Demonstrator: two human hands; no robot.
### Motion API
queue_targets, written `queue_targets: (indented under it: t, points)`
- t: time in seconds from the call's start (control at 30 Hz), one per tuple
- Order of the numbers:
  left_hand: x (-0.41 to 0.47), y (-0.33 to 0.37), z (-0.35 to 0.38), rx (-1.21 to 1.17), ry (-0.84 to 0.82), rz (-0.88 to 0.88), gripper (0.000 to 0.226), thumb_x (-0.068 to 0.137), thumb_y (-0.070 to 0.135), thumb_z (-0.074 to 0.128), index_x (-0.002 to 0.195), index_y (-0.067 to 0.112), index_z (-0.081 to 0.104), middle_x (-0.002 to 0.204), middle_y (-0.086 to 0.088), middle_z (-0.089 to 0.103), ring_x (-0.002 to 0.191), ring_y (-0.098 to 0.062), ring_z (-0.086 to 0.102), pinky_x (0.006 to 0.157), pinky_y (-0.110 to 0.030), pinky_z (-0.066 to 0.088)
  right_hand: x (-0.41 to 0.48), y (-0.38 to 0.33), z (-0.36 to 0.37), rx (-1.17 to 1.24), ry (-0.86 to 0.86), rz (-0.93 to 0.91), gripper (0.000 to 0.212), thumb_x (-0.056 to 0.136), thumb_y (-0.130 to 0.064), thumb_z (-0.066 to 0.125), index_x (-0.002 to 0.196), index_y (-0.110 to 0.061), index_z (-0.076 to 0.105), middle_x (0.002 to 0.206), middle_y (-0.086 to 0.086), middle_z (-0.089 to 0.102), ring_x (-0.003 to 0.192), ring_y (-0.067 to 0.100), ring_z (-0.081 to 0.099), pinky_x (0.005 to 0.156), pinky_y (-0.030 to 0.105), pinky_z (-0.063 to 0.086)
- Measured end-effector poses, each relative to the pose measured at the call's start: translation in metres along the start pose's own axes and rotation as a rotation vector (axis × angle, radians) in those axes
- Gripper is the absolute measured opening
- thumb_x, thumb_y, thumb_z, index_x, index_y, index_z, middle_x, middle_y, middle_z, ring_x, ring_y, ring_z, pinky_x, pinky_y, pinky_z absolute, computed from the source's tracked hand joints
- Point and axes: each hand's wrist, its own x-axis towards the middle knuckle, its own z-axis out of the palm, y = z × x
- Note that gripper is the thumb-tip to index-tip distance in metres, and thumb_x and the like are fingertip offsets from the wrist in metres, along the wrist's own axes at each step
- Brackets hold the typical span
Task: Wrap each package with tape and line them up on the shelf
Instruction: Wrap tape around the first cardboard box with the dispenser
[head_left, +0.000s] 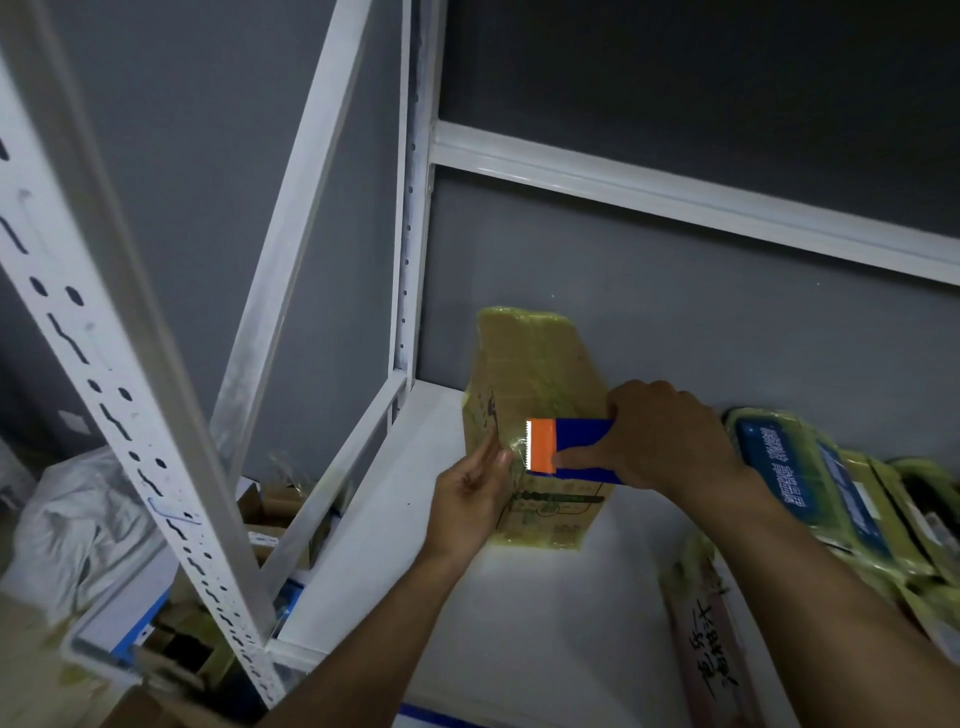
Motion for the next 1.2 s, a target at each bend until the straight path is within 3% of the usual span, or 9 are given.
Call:
queue_targets:
  t: [0.1,0.17,0.37,0.57,0.83,0.93,1.03,1.1,1.2]
  points:
    - [0.014,0.006,-0.019,0.029,-0.104,0.168,0.048,0.098,0.004,0.063,0.144,0.014,0.055,0.151,0.011,0.052,0.134,-0.011,0.055,0.106,-0.032,0.050,-0.002,0.003,0.001,0.003,0.007,0.006,0.086,0.041,-0.102,0.062,0.079,-0.025,0.053,0.078,-0.008,0.055,0.069,0.011,0.054,0.063,0.029,0.046]
    - [0.027,0.011,-0.030,0.150,-0.185,0.240,0.046,0.095,-0.002,0.064,0.139,0.006,0.058,0.160,0.006,0.040,0.135,-0.014,0.054,0.108,-0.035,0.049,-0.003,0.004,0.002,0.022,0.009,0.010,0.087,0.040,-0.102,0.063,0.080,-0.025,0.053,0.079,-0.008,0.055,0.074,0.015,0.058,0.067,0.031,0.050]
    - [0.044,0.011,-0.041,0.701,-0.166,0.458,0.035,0.089,0.036,0.073,0.124,0.030,0.074,0.131,0.024,0.064,0.119,0.003,0.061,0.099,-0.036,0.056,-0.005,0.003,0.003,0.036,0.013,0.012,0.086,0.041,-0.102,0.062,0.078,-0.024,0.053,0.077,-0.007,0.057,0.071,0.013,0.059,0.065,0.030,0.051]
    - [0.046,0.009,-0.046,0.845,-0.146,0.506,0.026,0.096,0.049,0.064,0.120,0.040,0.065,0.119,0.048,0.054,0.107,0.018,0.055,0.087,-0.025,0.058,-0.007,0.008,0.002,0.116,0.008,0.038,0.081,0.043,-0.095,0.071,0.079,-0.024,0.056,0.076,-0.008,0.056,0.068,0.009,0.054,0.055,0.028,0.041]
    - [0.048,0.007,-0.050,0.903,-0.093,0.537,0.019,0.096,0.045,0.065,0.115,0.043,0.061,0.125,0.035,0.061,0.112,0.005,0.060,0.080,-0.035,0.060,-0.014,0.030,-0.016,0.105,0.019,0.066,0.086,0.041,-0.094,0.073,0.084,-0.021,0.064,0.076,-0.006,0.061,0.067,0.009,0.058,0.052,0.026,0.044]
    - [0.042,0.014,-0.044,0.949,-0.123,0.597,0.031,0.098,0.034,0.065,0.128,0.043,0.058,0.120,0.027,0.061,0.108,0.001,0.057,0.083,-0.027,0.057,-0.012,0.032,-0.015,0.086,0.022,0.083,0.087,0.041,-0.094,0.073,0.085,-0.020,0.063,0.078,-0.004,0.061,0.069,0.012,0.059,0.056,0.028,0.048]
    - [0.039,0.021,-0.040,1.026,-0.187,0.678,0.050,0.098,0.017,0.064,0.142,0.038,0.057,0.107,0.018,0.059,0.097,-0.005,0.054,0.075,-0.013,0.042,-0.008,0.034,-0.009,0.097,0.007,0.092,0.085,0.041,-0.093,0.074,0.081,-0.019,0.061,0.077,-0.003,0.061,0.068,0.012,0.058,0.057,0.028,0.047]
    - [0.038,0.023,-0.037,1.065,-0.201,0.685,0.055,0.091,0.006,0.069,0.137,0.037,0.063,0.103,0.014,0.058,0.095,-0.009,0.055,0.073,-0.013,0.040,-0.005,0.032,-0.005,0.093,0.014,0.093,0.088,0.038,-0.096,0.071,0.079,-0.019,0.059,0.076,-0.003,0.059,0.067,0.011,0.055,0.056,0.028,0.045]
    - [0.040,0.025,-0.036,1.068,-0.159,0.710,0.048,0.089,0.010,0.072,0.129,0.036,0.068,0.109,0.016,0.058,0.101,-0.009,0.056,0.075,-0.015,0.043,0.003,0.030,-0.002,0.101,-0.024,0.089,0.096,0.028,-0.100,0.061,0.082,-0.021,0.056,0.079,-0.005,0.057,0.069,0.011,0.054,0.059,0.029,0.046]
